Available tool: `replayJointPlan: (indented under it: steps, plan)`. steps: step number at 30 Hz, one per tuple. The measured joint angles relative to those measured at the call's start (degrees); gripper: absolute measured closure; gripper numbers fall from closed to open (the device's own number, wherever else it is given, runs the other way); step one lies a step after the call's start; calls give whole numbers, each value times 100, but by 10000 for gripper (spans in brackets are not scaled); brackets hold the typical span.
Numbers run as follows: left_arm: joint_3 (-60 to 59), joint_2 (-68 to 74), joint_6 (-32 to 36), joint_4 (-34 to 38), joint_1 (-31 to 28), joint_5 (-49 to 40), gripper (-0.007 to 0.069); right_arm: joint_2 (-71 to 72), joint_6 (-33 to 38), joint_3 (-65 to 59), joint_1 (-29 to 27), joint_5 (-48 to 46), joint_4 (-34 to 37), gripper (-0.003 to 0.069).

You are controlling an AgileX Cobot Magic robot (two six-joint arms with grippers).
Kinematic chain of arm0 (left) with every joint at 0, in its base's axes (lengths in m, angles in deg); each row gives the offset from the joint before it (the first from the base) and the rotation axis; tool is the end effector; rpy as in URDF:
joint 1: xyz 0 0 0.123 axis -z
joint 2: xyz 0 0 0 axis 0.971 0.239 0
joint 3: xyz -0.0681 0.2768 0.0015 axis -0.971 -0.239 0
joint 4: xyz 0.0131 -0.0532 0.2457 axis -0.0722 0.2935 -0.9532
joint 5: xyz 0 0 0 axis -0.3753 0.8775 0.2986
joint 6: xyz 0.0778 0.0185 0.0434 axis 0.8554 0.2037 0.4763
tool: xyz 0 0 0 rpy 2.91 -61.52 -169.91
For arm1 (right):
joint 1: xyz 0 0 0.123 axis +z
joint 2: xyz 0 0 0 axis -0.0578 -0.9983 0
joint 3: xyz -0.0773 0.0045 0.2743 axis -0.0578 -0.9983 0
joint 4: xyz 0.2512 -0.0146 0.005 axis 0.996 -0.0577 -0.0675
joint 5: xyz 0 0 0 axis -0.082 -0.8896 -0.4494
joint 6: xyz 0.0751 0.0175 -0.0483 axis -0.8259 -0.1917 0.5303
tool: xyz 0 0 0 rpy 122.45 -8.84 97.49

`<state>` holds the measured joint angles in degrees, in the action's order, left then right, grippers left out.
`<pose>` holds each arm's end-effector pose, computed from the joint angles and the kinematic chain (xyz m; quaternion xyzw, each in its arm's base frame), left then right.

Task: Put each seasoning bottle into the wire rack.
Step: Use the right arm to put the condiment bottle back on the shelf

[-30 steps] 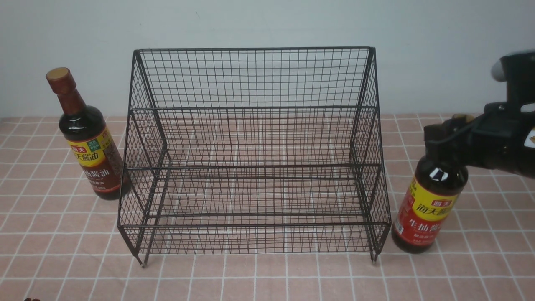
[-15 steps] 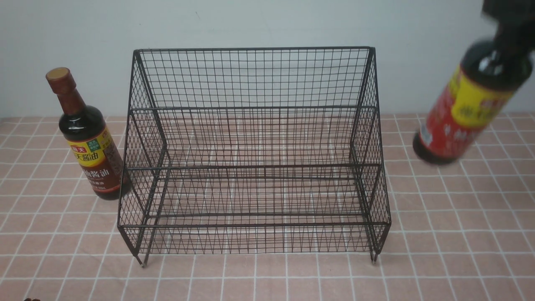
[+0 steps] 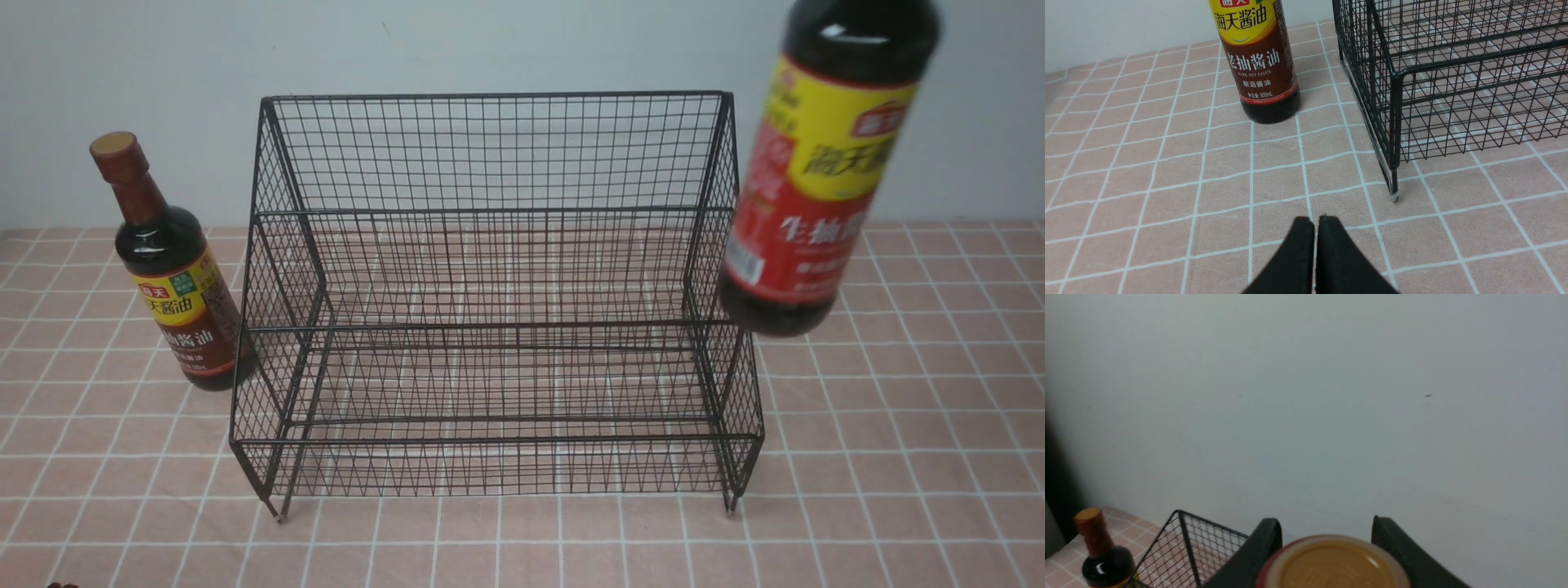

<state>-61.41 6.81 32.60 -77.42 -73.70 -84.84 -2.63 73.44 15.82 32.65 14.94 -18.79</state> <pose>0.0521 -0.0044 0.1708 0.0791 0.8038 0.0175 0.5894 0.2328 0.1351 0.4506 -0.1870 0.7292 0.1960 0.6285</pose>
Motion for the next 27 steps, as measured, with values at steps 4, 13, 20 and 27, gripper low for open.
replayJointPlan:
  steps: [4, 13, 20, 27]
  plan:
    - [0, 0, 0, 0, 0, 0, 631, -465, 90, 6, 181, 341, 2, 393]
    - [0, 0, 0, 0, 0, 0, 631, -1197, 163, 12, 193, 756, 7, 393]
    - [0, 0, 0, 0, 0, 0, 631, -1399, 163, 15, 197, 1290, 7, 393]
    - [0, 0, 0, 0, 0, 0, 631, -1427, 163, 16, 197, 1856, 9, 393]
